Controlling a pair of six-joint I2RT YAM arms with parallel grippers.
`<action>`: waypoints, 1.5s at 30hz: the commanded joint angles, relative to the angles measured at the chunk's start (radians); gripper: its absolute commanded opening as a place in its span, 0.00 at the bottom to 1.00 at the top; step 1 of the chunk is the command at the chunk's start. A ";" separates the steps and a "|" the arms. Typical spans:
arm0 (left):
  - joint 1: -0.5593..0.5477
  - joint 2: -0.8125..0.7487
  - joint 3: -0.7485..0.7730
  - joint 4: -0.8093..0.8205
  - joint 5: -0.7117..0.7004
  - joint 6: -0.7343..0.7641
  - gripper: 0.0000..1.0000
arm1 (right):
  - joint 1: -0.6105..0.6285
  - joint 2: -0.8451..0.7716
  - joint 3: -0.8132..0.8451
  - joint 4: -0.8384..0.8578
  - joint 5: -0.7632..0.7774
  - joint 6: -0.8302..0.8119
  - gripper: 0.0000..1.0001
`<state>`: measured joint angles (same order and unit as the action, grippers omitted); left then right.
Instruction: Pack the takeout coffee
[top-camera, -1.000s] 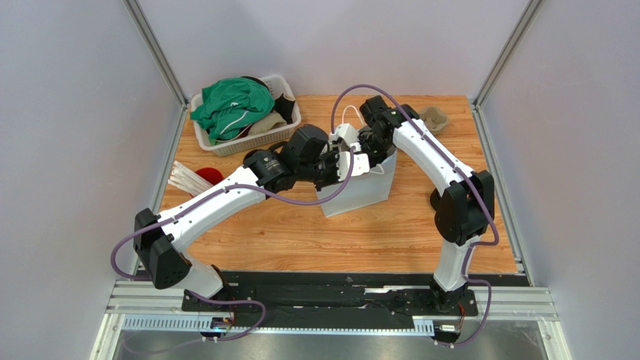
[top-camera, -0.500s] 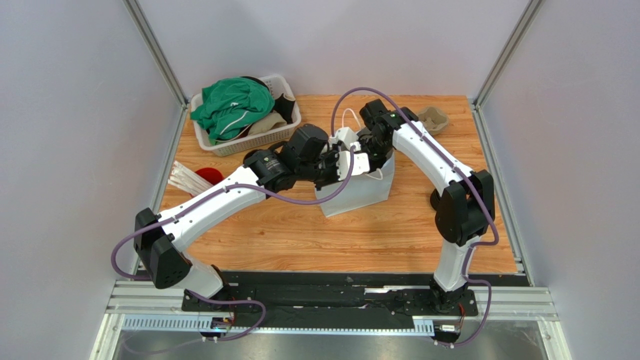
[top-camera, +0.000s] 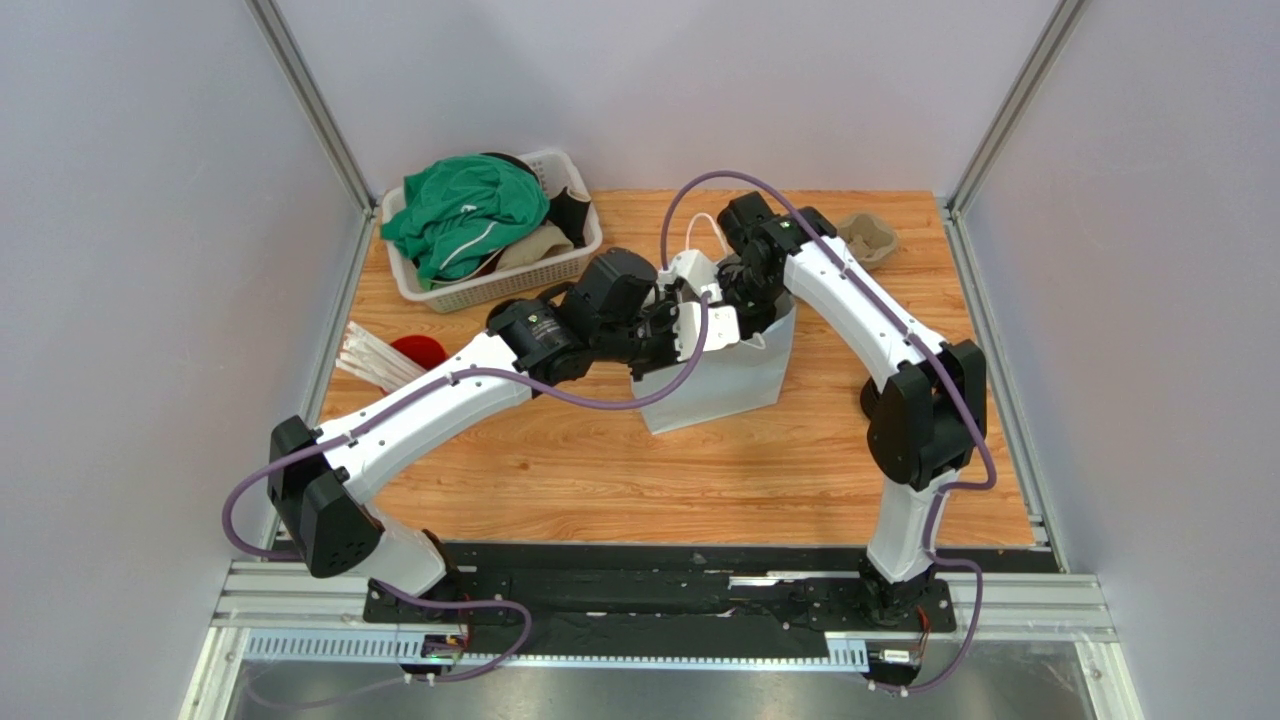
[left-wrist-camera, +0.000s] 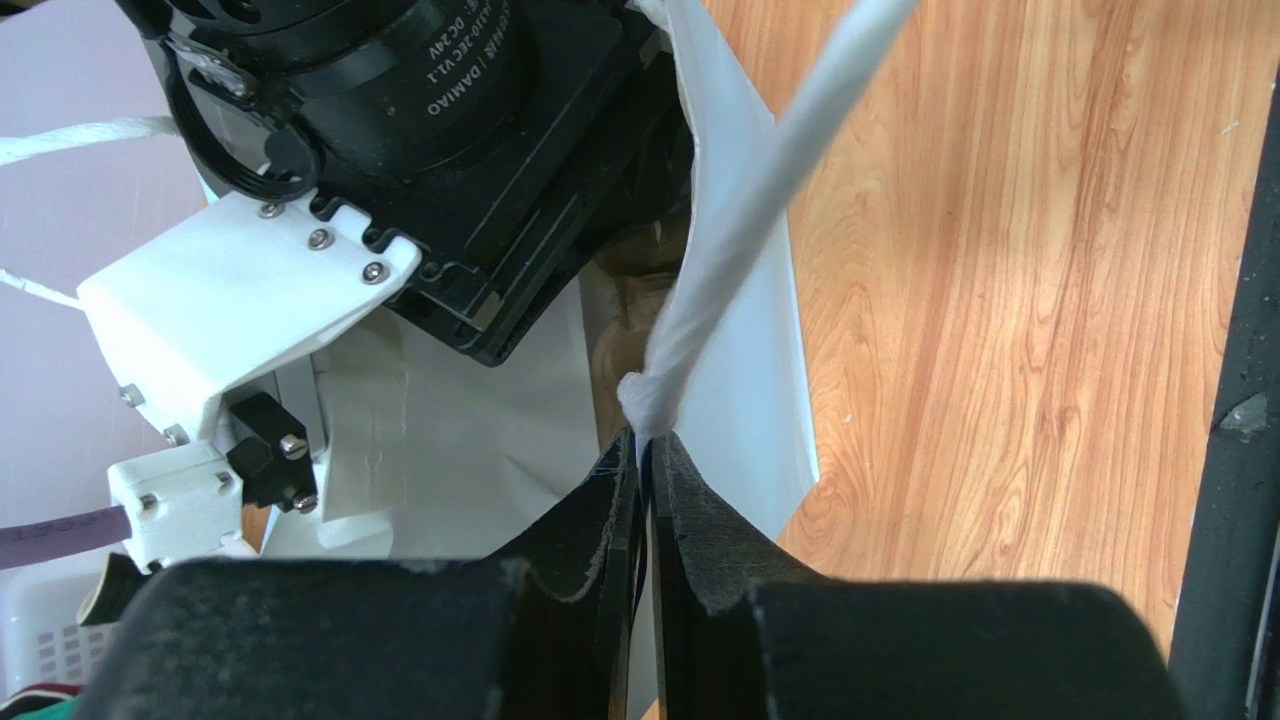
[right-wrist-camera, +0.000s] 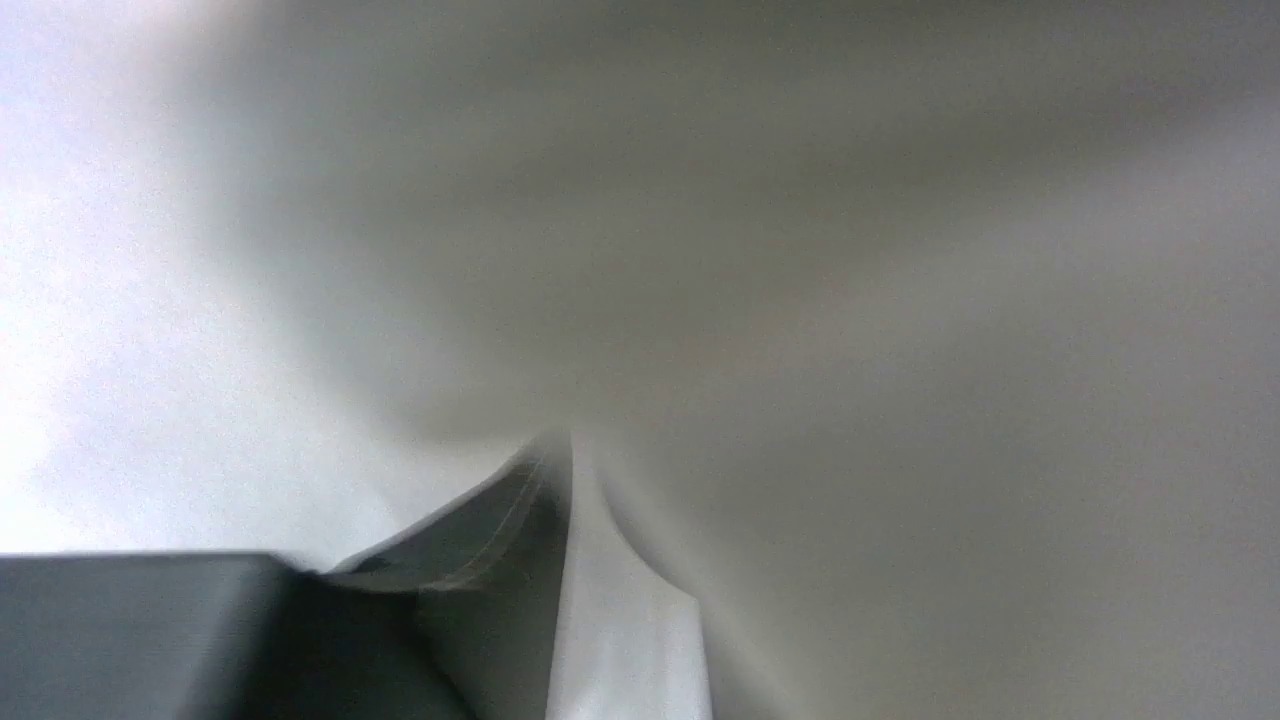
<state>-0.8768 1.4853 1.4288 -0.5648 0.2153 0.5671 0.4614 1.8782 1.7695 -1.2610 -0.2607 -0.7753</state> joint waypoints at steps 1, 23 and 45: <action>-0.002 0.003 0.021 -0.030 -0.010 -0.001 0.14 | 0.002 -0.004 0.038 -0.178 0.069 0.007 0.44; -0.002 0.020 0.047 -0.024 -0.043 0.001 0.17 | 0.000 -0.119 0.262 -0.223 0.058 0.050 0.73; -0.001 -0.019 0.277 -0.034 -0.272 0.034 0.91 | 0.002 -0.482 0.018 0.268 0.256 0.335 0.77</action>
<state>-0.8810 1.4994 1.6669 -0.6102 0.0368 0.5831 0.4614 1.4536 1.8294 -1.1332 -0.0772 -0.5285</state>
